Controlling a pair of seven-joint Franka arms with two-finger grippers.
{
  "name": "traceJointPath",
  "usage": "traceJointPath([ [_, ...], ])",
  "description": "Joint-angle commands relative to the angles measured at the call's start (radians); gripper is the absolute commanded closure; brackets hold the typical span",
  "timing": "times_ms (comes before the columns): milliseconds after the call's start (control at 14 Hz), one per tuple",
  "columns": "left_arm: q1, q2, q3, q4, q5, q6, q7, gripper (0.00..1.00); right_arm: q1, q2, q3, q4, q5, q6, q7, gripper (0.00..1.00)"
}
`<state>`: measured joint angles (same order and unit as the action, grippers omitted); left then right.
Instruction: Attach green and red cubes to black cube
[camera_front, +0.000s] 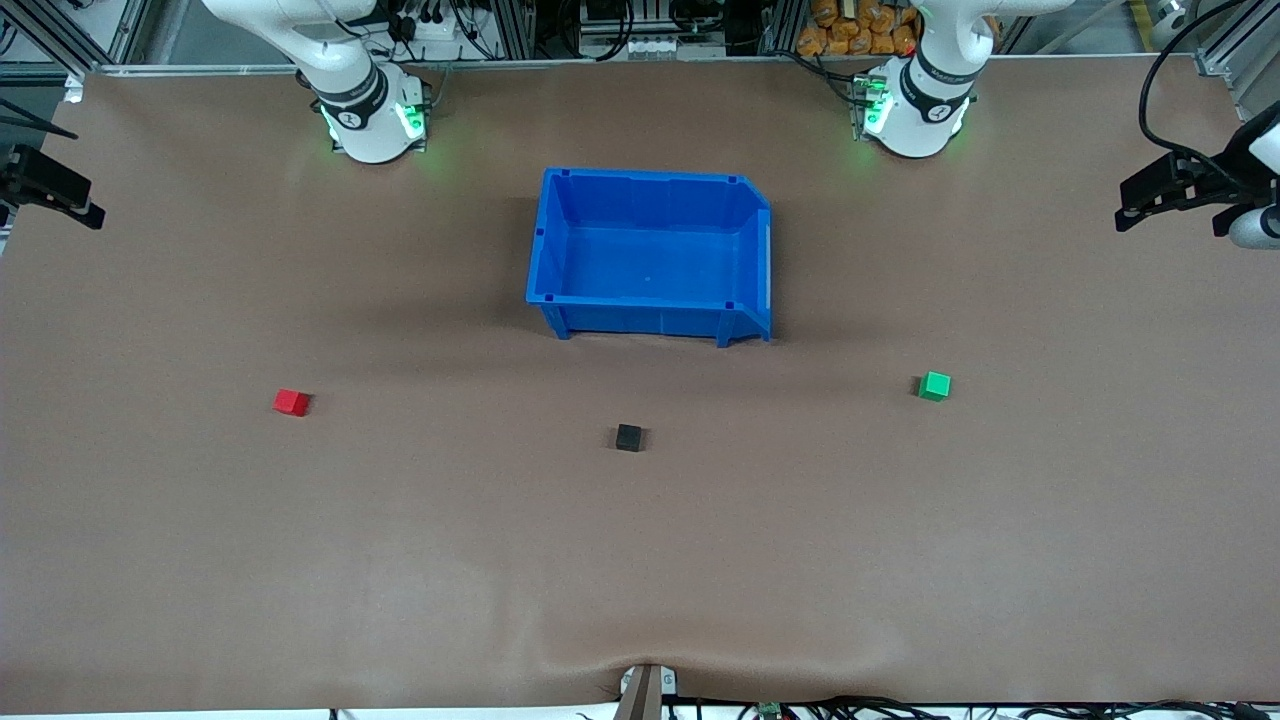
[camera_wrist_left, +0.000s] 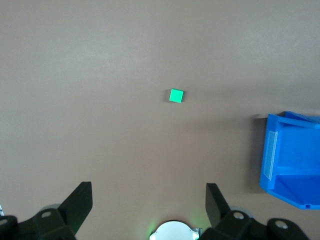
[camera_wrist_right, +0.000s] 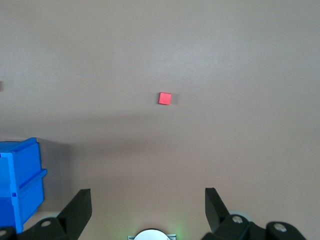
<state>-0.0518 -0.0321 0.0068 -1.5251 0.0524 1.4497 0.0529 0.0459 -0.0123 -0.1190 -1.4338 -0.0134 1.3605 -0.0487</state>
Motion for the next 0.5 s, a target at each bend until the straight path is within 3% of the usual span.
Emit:
traceJointPath([
  [0, -0.003, -0.019, 0.001, -0.012, 0.009, -0.014, -0.012, 0.00, -0.011, 0.005, 0.001, 0.010, 0.021, -0.008, 0.000, 0.00],
  [429, -0.002, -0.008, 0.001, -0.009, 0.004, -0.025, -0.010, 0.00, -0.012, 0.005, 0.001, 0.010, 0.021, -0.007, 0.000, 0.00],
])
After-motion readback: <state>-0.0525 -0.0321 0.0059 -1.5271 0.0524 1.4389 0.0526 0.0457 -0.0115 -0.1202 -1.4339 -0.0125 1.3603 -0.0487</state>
